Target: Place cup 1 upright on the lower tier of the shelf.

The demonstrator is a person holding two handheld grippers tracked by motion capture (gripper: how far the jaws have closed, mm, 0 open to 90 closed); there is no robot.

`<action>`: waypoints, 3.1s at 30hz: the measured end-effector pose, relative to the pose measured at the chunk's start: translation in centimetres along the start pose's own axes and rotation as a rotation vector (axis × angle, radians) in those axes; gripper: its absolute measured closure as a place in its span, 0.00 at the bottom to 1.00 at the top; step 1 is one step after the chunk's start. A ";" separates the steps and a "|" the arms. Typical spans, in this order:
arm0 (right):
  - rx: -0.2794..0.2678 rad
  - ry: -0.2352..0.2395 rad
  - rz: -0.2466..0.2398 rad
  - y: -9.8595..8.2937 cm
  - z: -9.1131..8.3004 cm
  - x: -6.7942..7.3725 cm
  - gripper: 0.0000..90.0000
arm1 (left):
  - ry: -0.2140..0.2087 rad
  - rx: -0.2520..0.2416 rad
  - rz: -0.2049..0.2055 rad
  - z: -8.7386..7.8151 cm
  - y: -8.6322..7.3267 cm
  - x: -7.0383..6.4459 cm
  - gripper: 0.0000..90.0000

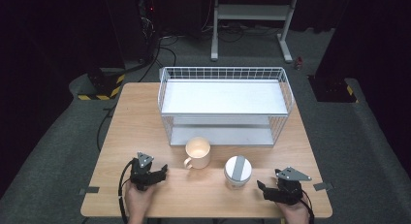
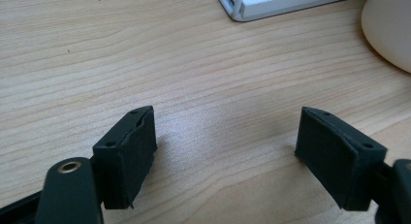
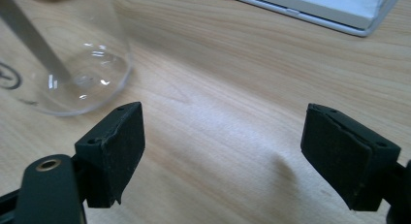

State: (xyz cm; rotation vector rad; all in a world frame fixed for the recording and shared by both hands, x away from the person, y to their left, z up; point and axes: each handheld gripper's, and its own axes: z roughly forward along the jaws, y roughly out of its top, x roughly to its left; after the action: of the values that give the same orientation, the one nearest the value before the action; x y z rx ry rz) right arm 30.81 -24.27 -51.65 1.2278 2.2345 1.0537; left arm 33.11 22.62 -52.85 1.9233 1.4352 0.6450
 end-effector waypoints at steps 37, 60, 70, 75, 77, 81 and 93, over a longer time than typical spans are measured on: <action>-0.071 0.153 -0.112 1.6 -0.1 5.3 0.15 | 0.001 -0.003 -0.004 0.0 0.0 0.0 0.25; -0.094 0.157 -0.135 2.9 0.6 6.0 0.13 | 0.001 -0.003 -0.005 0.0 0.0 0.0 0.25; -0.102 0.165 -0.145 3.5 1.0 6.4 0.13 | 0.001 -0.003 -0.005 0.0 0.0 0.0 0.25; -0.102 0.167 -0.146 3.8 1.3 6.5 0.14 | 0.001 -0.003 -0.004 0.0 0.0 0.0 0.25; -0.100 0.169 -0.148 3.9 1.4 6.6 0.14 | 0.001 -0.003 -0.004 0.0 0.0 0.0 0.25; -0.101 0.173 -0.148 4.1 1.6 6.7 0.14 | 0.001 -0.003 -0.004 0.0 0.0 0.0 0.25; -0.107 0.184 -0.143 4.5 2.5 7.0 0.16 | 0.001 -0.003 -0.004 0.0 0.0 0.0 0.25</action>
State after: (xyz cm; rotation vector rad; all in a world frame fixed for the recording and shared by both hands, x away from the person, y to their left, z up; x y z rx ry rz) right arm 31.04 -15.81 -49.61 0.9453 2.3270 1.2556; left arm 33.12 22.59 -52.87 1.9172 1.4375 0.6459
